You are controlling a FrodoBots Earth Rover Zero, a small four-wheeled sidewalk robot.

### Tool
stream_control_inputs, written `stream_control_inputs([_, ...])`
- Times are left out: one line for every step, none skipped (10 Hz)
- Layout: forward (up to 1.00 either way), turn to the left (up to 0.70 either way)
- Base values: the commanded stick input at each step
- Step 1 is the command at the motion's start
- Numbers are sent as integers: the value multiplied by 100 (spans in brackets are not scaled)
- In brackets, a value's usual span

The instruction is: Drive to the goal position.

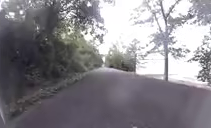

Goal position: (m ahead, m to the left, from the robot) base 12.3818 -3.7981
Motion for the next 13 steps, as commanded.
stream_control_inputs([70, 0])
stream_control_inputs([70, 0])
stream_control_inputs([70, 0])
stream_control_inputs([70, 0])
stream_control_inputs([70, 0])
stream_control_inputs([70, 0])
stream_control_inputs([70, 0])
stream_control_inputs([70, 0])
stream_control_inputs([70, 0])
stream_control_inputs([70, 0])
stream_control_inputs([70, 0])
stream_control_inputs([70, 0])
stream_control_inputs([70, 0])
